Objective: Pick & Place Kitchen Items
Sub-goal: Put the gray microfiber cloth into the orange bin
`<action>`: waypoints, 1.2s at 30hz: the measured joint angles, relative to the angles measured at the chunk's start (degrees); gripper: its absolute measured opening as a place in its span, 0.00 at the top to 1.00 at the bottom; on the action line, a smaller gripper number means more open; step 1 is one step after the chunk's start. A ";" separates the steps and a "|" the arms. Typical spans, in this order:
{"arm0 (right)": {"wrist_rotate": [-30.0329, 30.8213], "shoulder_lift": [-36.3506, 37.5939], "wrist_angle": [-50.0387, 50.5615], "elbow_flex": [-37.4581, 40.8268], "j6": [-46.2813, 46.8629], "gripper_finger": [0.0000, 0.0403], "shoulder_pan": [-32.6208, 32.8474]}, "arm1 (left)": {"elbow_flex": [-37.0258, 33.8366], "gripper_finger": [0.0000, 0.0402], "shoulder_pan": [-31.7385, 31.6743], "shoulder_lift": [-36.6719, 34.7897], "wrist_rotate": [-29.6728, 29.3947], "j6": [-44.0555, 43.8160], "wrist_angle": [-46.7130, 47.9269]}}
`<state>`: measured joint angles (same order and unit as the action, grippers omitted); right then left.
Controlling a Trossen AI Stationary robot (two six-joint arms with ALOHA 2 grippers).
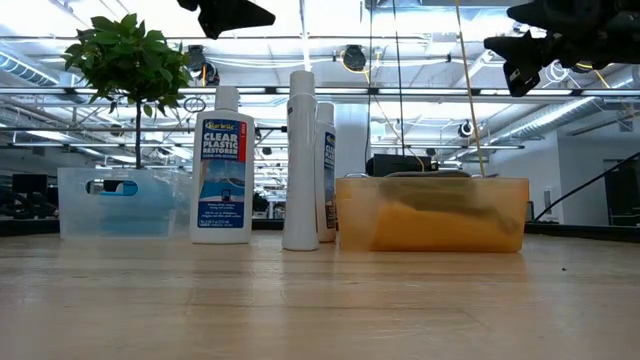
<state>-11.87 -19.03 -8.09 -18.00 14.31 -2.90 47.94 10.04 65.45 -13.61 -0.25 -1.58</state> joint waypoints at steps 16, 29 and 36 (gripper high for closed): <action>-0.16 -6.82 1.38 -0.91 0.32 0.95 0.02 | 0.00 0.30 0.00 0.00 0.02 -4.35 -0.02; 21.12 -30.71 6.96 -12.47 -4.81 1.00 5.12 | 0.00 0.30 0.00 0.00 0.02 -5.94 -0.02; 21.85 -47.89 8.41 -15.99 -7.30 1.00 -5.37 | 0.00 0.30 0.00 0.00 0.01 -0.92 -3.33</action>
<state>9.99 -66.92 0.32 -33.99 7.00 -8.27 47.94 10.04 65.45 -13.59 -1.18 -4.91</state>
